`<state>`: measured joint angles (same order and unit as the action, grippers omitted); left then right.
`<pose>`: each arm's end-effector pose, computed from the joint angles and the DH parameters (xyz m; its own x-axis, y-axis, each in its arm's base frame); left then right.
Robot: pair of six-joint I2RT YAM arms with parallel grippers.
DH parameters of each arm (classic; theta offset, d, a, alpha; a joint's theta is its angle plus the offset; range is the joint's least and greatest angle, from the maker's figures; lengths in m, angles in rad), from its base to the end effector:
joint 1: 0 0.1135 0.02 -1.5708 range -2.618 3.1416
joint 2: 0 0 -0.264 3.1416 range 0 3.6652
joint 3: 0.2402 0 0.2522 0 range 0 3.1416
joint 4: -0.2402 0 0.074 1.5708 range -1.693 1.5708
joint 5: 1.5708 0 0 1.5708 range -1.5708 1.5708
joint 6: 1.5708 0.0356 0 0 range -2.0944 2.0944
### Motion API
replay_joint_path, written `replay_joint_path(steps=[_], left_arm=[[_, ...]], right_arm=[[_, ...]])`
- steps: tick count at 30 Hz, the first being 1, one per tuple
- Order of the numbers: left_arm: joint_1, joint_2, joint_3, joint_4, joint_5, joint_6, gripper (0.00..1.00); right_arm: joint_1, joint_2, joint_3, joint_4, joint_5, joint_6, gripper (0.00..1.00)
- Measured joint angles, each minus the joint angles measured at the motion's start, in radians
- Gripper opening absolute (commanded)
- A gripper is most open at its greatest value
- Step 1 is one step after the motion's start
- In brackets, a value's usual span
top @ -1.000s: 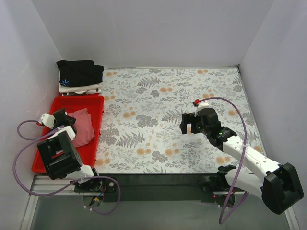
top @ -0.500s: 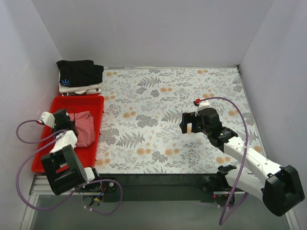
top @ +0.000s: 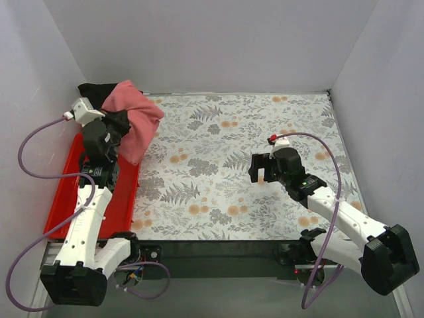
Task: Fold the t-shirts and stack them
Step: Move the tshirt to the center of the board, then flatten the tshirt out
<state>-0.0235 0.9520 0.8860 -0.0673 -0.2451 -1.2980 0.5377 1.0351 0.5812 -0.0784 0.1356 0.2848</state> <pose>0.2230 0.0034 0.3578 0.1738 -0.9386 -0.2981 -0.1866 0.2658 -0.9458 0.1965 0.1115 0.2316 -0.5328 0.0064 -0.8462 -0.2685 0.9470 0.1763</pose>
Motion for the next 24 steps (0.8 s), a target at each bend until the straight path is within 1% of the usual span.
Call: replay_joint_path(steps=[2,5,6,7,8,10,11,14,15,18,21,24], left_arm=[[-0.044,0.006,0.067,0.022,0.111,0.002,0.00],[-0.131,0.023,0.106,0.078,0.270,0.002,0.00],[-0.156,0.031,0.106,0.087,0.301,0.002,0.04],[-0.185,0.043,0.106,0.092,0.336,0.004,0.12],[-0.219,0.060,0.103,0.096,0.369,0.006,0.29],[-0.279,0.103,0.087,0.107,0.421,0.020,0.56],[-0.309,0.129,0.072,0.113,0.440,0.023,0.85],[-0.370,0.208,0.022,0.113,0.442,0.024,0.86],[-0.383,0.238,-0.002,0.110,0.429,0.031,0.86],[-0.409,0.290,-0.080,0.076,0.357,0.045,0.86],[-0.453,0.276,-0.160,0.037,0.245,0.054,0.86],[-0.520,0.225,-0.219,0.011,0.155,0.051,0.86]], right_arm=[[0.000,0.000,0.016,-0.002,0.018,-0.002,0.98],[0.000,0.000,0.059,-0.025,0.077,-0.012,0.98],[-0.003,-0.002,0.082,-0.041,0.109,-0.021,0.98],[-0.005,-0.004,0.100,-0.050,0.134,-0.026,0.98],[-0.009,-0.010,0.121,-0.062,0.160,-0.033,0.99],[-0.016,-0.028,0.154,-0.078,0.200,-0.043,0.98],[-0.020,-0.041,0.168,-0.083,0.215,-0.048,0.98],[-0.025,-0.076,0.190,-0.084,0.227,-0.050,0.98],[-0.025,-0.084,0.190,-0.084,0.221,-0.050,0.96],[-0.026,-0.085,0.185,-0.078,0.160,-0.049,0.93],[-0.006,-0.077,0.129,-0.029,0.076,-0.045,0.92],[0.035,-0.023,0.077,-0.003,0.014,-0.034,0.89]])
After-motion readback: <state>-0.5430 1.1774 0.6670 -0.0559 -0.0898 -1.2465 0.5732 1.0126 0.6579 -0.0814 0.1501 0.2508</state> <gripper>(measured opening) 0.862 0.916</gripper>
